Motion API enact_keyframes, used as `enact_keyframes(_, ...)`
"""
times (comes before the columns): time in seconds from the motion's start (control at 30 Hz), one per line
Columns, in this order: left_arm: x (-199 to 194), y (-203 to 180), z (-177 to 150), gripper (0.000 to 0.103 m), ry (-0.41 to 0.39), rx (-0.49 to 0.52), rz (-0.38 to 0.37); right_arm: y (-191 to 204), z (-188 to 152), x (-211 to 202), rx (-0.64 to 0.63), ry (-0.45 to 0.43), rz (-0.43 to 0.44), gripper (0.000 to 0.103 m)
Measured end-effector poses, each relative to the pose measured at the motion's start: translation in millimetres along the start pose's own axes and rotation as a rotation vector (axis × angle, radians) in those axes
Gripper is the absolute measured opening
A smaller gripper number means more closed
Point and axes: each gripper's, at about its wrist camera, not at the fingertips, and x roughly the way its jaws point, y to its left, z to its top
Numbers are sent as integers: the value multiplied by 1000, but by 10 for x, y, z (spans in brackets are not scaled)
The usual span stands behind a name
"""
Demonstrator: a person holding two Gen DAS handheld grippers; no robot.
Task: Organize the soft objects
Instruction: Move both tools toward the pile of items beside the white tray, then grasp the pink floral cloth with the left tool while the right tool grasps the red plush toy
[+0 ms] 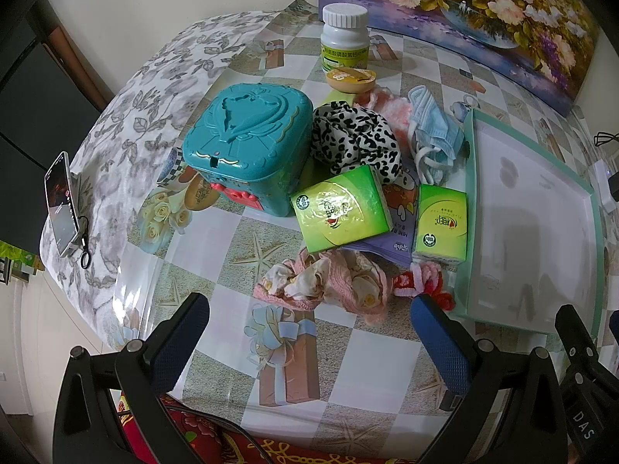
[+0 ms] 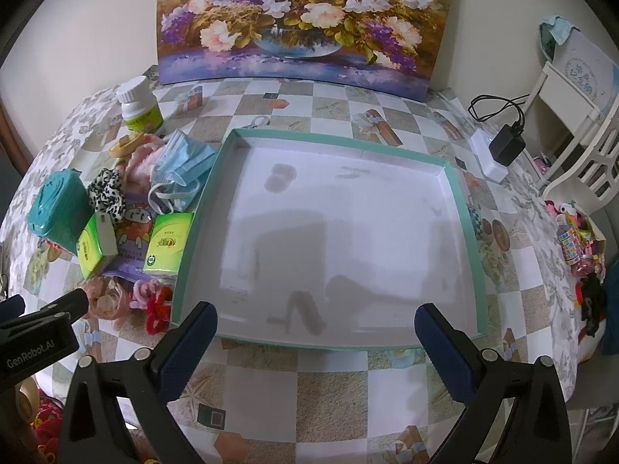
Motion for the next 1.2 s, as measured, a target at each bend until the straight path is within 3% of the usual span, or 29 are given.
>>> enact_keyframes(0.6, 14, 111, 22, 103, -11, -75, -52, 21, -4, 27, -15, 18, 12, 103)
enact_keyframes(0.93, 111, 333, 69, 103, -29, -196, -69, 354, 47, 139, -125, 31, 142, 103)
enact_keyframes(1.1, 287, 274, 118, 103, 60, -174, -127, 562, 39, 216, -202, 37, 166, 103)
enact_keyframes(1.2, 357, 241, 143, 103, 76, -160, -96, 615, 35, 212, -226, 33, 180, 103)
